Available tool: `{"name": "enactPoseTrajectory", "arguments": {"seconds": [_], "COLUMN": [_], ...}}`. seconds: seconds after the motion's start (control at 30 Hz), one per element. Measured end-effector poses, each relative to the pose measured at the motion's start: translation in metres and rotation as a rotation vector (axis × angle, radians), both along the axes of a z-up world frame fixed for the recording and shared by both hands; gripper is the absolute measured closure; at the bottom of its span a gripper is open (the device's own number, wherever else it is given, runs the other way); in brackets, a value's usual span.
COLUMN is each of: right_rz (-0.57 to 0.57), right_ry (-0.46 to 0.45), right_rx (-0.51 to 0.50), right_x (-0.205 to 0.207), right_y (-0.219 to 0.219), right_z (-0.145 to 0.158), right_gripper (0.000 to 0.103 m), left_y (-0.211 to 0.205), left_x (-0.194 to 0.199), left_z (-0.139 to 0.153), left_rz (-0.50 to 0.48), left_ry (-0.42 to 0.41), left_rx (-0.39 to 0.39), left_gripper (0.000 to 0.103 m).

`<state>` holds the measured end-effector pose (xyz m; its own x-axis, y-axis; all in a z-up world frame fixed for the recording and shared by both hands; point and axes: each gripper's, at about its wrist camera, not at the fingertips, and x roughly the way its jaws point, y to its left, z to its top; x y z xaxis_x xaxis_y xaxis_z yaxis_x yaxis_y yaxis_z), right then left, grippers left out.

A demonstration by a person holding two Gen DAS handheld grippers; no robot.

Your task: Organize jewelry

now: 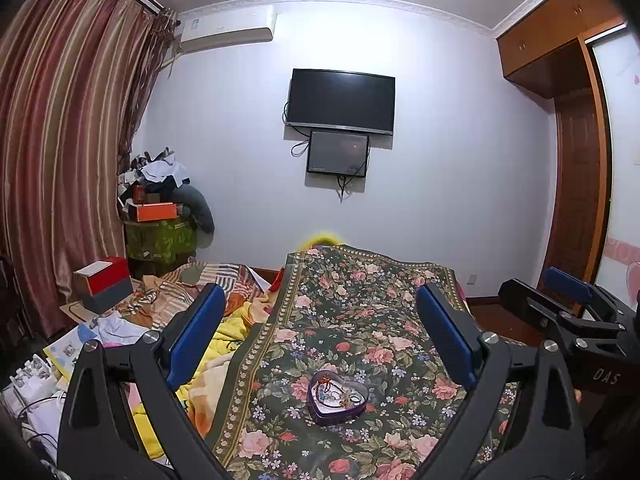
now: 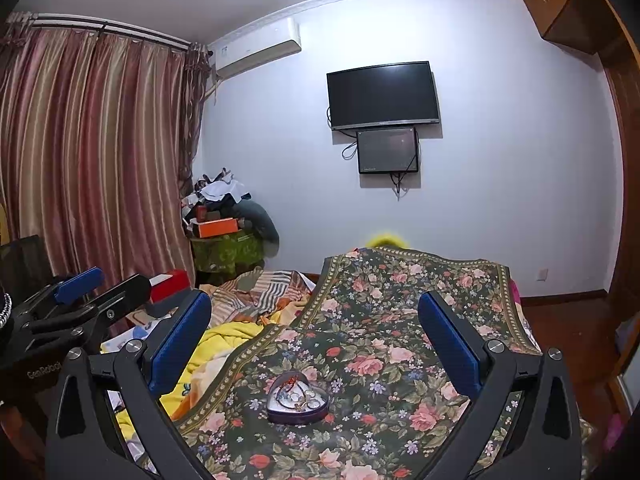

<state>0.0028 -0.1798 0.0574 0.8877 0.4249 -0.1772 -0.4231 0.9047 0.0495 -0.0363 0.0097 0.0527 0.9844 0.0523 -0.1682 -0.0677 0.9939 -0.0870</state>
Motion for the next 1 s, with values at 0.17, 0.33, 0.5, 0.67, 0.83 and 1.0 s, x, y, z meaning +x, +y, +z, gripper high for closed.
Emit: {"name": "enactPoseTrajectory", "arguments": {"seconds": [0.17,0.33,0.5,0.67,0.83,1.0], "right_rz": [0.001,0.002,0.003,0.005,0.007,0.007], "right_ry": [0.009,0.015,0.017,0.018,0.02,0.016], "right_rx": [-0.001,-0.001,-0.003,-0.007,-0.005,-0.013], "right_x": [0.0013,0.0023,0.0024,0.0009,0.0011,0.0005], "right_y": [0.0001,-0.0009,-0.001,0.0005,0.0011,0.0031], "right_z": [-0.0007,0.0001,0.0001,-0.0022,-0.0021,-0.0009], "right_gripper": [0.0,0.0,0.0,0.0,0.0,0.0], "left_y": [-0.0016,-0.0007,0.0,0.0004,0.001,0.0017], "left_x": [0.0023,0.0048,0.0064,0.0076,0.0088,0.0092], "left_z": [-0.002,-0.0031,-0.004,-0.0058,-0.0074,-0.0073], "left_rz": [-0.002,-0.002,0.0,0.001,0.002,0.002], "left_ry": [0.01,0.015,0.018,0.022,0.026,0.031], "left_rx": [0.0,-0.002,-0.004,-0.005,-0.008,-0.012], "left_gripper": [0.006,0.006,0.005,0.003,0.0,0.0]}}
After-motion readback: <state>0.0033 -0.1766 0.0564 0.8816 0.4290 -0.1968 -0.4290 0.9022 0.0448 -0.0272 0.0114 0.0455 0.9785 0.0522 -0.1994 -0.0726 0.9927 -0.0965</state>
